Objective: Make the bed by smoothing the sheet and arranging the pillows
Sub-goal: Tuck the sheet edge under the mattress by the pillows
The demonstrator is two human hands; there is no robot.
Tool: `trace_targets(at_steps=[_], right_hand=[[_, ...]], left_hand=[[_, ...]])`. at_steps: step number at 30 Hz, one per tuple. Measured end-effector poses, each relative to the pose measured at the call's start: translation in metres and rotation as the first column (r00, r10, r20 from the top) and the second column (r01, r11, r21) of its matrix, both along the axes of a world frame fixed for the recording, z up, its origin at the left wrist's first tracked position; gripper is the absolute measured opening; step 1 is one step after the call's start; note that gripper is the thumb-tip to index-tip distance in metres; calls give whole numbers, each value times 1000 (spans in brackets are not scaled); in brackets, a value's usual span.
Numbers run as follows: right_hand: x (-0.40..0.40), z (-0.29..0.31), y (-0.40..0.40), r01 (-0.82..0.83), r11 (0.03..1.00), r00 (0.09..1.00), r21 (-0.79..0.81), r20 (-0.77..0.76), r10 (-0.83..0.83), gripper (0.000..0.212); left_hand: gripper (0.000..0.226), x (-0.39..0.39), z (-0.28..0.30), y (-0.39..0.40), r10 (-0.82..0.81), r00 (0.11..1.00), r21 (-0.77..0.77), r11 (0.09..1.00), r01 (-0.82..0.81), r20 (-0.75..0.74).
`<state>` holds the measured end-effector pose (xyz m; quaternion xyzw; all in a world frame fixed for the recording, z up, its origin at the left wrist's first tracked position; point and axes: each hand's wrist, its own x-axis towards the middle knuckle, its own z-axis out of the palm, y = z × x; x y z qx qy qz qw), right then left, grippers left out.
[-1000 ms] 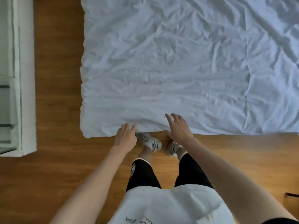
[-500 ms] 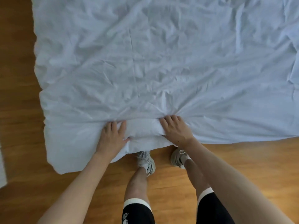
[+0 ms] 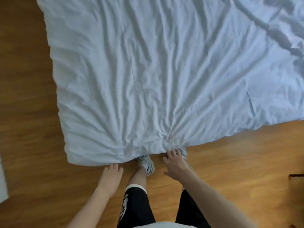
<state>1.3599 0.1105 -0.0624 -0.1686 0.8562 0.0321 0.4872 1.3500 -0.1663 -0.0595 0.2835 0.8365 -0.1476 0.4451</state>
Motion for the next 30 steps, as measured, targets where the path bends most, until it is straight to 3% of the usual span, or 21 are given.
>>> trace_targets(at_steps=[7, 13, 16, 22, 30], right_hand=[[-15, 85, -5, 238, 968, 969, -84, -49, -243, 41], [-10, 157, 33, 493, 850, 836, -188, -168, -522, 28], [11, 181, 69, 595, 781, 760, -190, -184, -623, 30], [94, 203, 163, 727, 672, 652, -141, -165, -740, 31], [195, 208, 354, 896, 411, 389, -170, -149, -909, 37]], left_hand=[[48, -42, 77, 30, -97, 992, 121, 987, 106, -84], [32, -64, 130, 83, -126, 978, 166, 974, 154, -168], [46, -57, 146, 126, -193, 961, 215, 948, 235, -198], [32, -25, 182, 253, -272, 956, 203, 936, 289, -105], [33, 20, 182, 463, -223, 971, 250, 939, 237, -86]])
